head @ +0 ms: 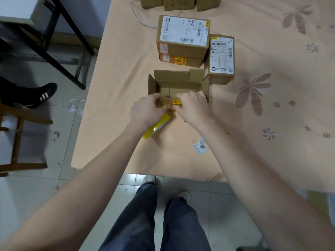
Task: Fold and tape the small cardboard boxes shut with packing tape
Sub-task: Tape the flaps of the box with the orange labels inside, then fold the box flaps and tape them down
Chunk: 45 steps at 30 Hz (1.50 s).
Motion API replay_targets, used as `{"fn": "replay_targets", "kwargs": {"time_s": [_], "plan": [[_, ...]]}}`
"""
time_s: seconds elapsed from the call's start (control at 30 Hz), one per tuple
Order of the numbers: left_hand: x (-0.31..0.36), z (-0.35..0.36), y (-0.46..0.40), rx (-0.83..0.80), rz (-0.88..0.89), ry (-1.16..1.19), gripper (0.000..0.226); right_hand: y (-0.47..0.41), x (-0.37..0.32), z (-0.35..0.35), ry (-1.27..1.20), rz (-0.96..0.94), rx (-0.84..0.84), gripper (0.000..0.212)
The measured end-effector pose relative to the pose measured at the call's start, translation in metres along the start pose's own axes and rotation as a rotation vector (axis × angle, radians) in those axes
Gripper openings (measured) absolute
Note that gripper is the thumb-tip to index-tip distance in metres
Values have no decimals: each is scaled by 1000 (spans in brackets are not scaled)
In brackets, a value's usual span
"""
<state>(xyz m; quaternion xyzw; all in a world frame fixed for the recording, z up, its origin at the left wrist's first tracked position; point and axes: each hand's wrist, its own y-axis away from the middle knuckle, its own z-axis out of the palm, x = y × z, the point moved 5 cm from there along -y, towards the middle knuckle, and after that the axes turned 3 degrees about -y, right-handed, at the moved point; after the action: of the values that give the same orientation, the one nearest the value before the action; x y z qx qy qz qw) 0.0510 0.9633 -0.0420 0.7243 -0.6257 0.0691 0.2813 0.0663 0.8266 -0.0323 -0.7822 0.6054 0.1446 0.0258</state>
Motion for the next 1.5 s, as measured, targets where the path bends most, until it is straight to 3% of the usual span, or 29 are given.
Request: {"fn": "replay_targets", "kwargs": {"time_s": [0.37,0.6,0.73,0.83,0.93,1.0,1.13,1.3,1.5], "plan": [[7,-3,-12,38,-34,-124,32,-4,0,-2,-21,10,-18,25],[8,-4,-14,12,-27,-132,29,-2,5,-2,-37,67,-105,12],[5,-5,-14,-4,-17,-148,26,1,17,-12,-346,125,-178,42],[1,-10,-13,7,-8,-109,34,7,32,-35,-386,82,95,30],[-2,-16,-10,55,10,6,38,14,57,-50,-312,248,385,28],[-3,-19,-5,85,24,85,41,15,72,-40,-479,455,292,39],[-2,-21,4,85,47,247,41,24,77,-14,-814,667,54,31],[-3,-24,13,15,1,516,37,35,60,-3,-1235,791,90,43],[-9,-36,27,-65,65,736,56,51,21,7,-1578,888,57,28]]}}
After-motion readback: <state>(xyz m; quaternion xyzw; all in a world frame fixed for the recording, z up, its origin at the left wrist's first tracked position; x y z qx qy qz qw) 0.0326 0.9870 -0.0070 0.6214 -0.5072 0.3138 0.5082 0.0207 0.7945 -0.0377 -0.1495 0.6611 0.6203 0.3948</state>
